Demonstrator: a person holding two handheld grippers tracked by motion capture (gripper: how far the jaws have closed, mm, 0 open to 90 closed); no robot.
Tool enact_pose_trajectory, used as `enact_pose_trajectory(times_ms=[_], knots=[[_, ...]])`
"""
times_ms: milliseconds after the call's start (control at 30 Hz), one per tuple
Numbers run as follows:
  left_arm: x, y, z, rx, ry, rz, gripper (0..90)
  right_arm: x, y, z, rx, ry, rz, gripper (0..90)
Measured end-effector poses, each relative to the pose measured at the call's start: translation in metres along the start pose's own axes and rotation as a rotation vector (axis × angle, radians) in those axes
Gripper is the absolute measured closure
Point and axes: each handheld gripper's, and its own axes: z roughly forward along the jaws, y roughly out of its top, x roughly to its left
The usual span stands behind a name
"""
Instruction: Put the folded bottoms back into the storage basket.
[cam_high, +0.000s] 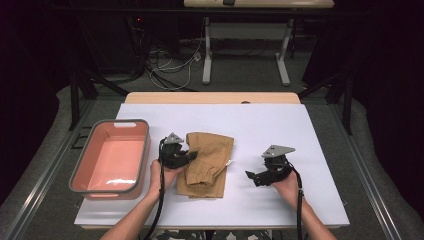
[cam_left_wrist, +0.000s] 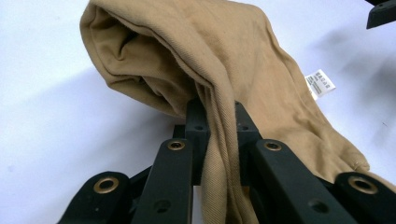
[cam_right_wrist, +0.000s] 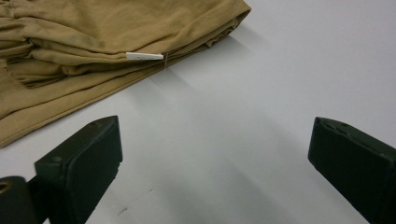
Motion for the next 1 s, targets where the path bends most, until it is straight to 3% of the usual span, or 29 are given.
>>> enact_pose_trajectory(times_ms=[100,233,467,800,833,1000], knots=[[0.001,0.002,-0.003,-0.016,0.01,0.013,82.3,0.0,0.0,0.0,0.0,-0.002,-0.002,2.6],[0.002,0.004,-0.006,-0.025,0.011,0.0,82.3,0.0,0.0,0.0,0.001,-0.001,-0.001,2.6],[0.003,0.008,-0.01,-0.012,0.02,0.035,82.3,0.001,0.0,-0.002,-0.001,-0.006,0.004,2.6],[0.006,0.012,-0.017,-0.025,0.028,0.015,82.4,0.002,0.0,-0.001,0.0,-0.002,-0.002,2.5],[0.007,0.013,-0.018,-0.026,0.03,0.03,82.4,0.002,0.0,-0.001,0.003,-0.004,-0.001,2.5],[0.008,0.017,-0.024,-0.03,0.03,0.032,82.4,0.002,0.0,-0.002,0.005,-0.003,0.004,2.6]])
